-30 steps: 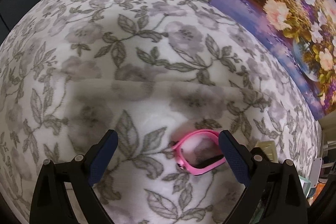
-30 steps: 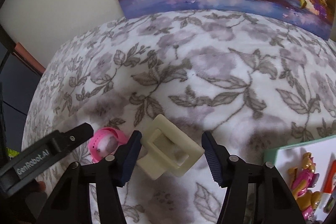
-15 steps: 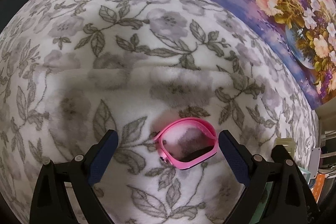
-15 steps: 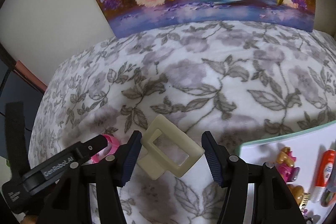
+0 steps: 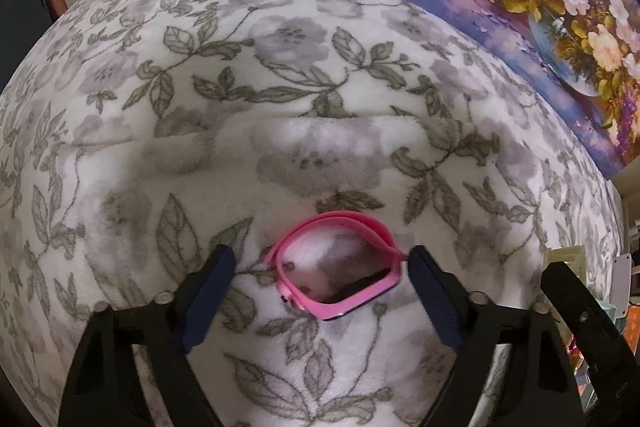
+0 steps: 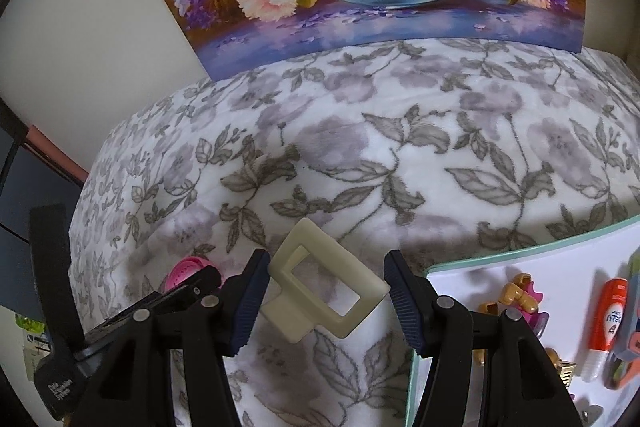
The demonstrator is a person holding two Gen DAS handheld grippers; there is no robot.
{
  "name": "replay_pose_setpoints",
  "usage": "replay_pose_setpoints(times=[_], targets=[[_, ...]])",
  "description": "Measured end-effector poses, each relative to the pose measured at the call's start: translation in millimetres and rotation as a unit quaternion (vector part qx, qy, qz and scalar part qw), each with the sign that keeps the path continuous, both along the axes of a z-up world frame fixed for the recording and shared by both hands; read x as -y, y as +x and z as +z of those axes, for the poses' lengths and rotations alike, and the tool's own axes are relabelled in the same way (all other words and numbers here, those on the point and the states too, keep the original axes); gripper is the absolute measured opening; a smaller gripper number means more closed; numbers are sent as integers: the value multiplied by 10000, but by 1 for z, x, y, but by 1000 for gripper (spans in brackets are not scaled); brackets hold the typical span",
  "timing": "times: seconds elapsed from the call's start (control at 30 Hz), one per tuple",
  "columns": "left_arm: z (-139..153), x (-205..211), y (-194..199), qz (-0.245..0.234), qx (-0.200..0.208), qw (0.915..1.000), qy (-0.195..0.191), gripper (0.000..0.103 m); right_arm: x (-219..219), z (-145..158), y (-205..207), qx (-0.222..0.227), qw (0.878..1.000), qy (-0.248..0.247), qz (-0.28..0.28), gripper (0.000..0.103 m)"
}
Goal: Organize rigid objects
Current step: 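Carry the cream clip and pink watch band over the white tray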
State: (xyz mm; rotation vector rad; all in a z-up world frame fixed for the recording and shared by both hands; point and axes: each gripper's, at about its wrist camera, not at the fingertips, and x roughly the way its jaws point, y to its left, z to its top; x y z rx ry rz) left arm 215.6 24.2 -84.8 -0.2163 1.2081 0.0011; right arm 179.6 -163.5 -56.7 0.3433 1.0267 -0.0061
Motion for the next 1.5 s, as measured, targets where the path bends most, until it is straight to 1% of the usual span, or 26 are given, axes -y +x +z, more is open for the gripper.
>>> replay_pose_setpoints(times=[0.03, 0.07, 0.13, 0.3, 0.4, 0.53, 0.73, 0.87, 1.03, 1.17, 1.3, 1.5], targets=[[1, 1, 0, -47, 28, 10000, -42, 72, 0, 0, 0, 1, 10000, 6, -7, 62], [2, 3, 0, -104, 37, 9999, -50, 71, 1, 1, -1, 4, 10000, 11, -12, 62], [4, 8, 0, -204, 60, 9998, 45, 70, 1, 2, -1, 5, 10000, 14, -22, 62], [10, 8, 0, -159, 73, 9998, -55, 68, 5, 4, -4, -37, 10000, 45, -80, 62], [29, 4, -9, -127, 224, 9997, 12, 68, 7, 10, -8, -32, 9999, 72, -138, 62], [56, 3, -22, -85, 454, 9989, -53, 68, 10, 26, -18, 34, 9997, 119, -194, 62], [99, 15, -55, -260, 805, 9964, -76, 68, 13, 60, -46, 184, 9994, 92, -287, 62], [117, 28, -81, -415, 952, 9945, -164, 68, 19, 81, -75, 273, 9990, 26, -361, 62], [133, 49, -116, -661, 1210, 9904, 96, 68, 32, 94, -114, 370, 9981, -26, -491, 62], [135, 62, -142, -840, 1324, 9876, 107, 68, 50, 95, -138, 304, 9973, -72, -665, 62], [124, 78, -157, -1012, 1223, 9872, 177, 68, 68, 93, -159, 238, 9959, -59, -875, 62], [110, 112, -186, -1465, 1116, 9825, 272, 68, 90, 89, -183, 79, 9938, -251, -1084, 62]])
